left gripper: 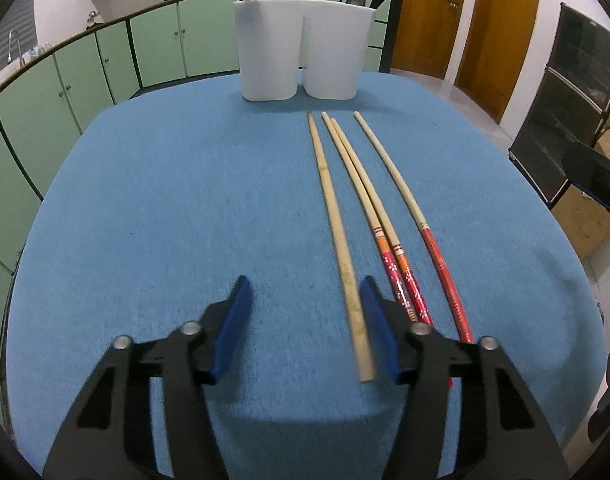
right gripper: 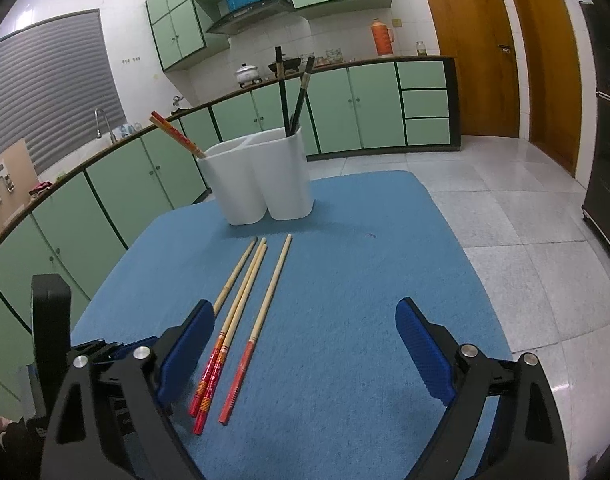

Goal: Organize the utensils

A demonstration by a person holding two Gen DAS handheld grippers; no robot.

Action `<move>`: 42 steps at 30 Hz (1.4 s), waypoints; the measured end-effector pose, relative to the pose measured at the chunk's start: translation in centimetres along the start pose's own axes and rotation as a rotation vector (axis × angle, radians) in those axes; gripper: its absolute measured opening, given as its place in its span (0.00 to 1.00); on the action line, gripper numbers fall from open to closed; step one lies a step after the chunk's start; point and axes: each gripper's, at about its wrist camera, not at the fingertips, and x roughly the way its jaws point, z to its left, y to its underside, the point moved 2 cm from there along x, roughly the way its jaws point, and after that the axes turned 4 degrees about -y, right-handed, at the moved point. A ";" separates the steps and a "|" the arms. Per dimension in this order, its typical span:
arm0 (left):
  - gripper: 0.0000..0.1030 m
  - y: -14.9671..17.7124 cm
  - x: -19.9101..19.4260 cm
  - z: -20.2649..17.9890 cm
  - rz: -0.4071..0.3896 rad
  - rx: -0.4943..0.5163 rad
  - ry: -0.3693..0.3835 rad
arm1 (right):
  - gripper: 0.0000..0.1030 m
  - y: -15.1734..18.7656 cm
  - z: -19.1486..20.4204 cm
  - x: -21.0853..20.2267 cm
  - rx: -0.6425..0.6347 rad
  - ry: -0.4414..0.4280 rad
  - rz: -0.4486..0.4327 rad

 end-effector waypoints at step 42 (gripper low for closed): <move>0.06 0.0 -0.6 3.3 -0.007 -0.136 -0.067 | 0.06 4.0 3.2 6.7 0.001 0.000 0.263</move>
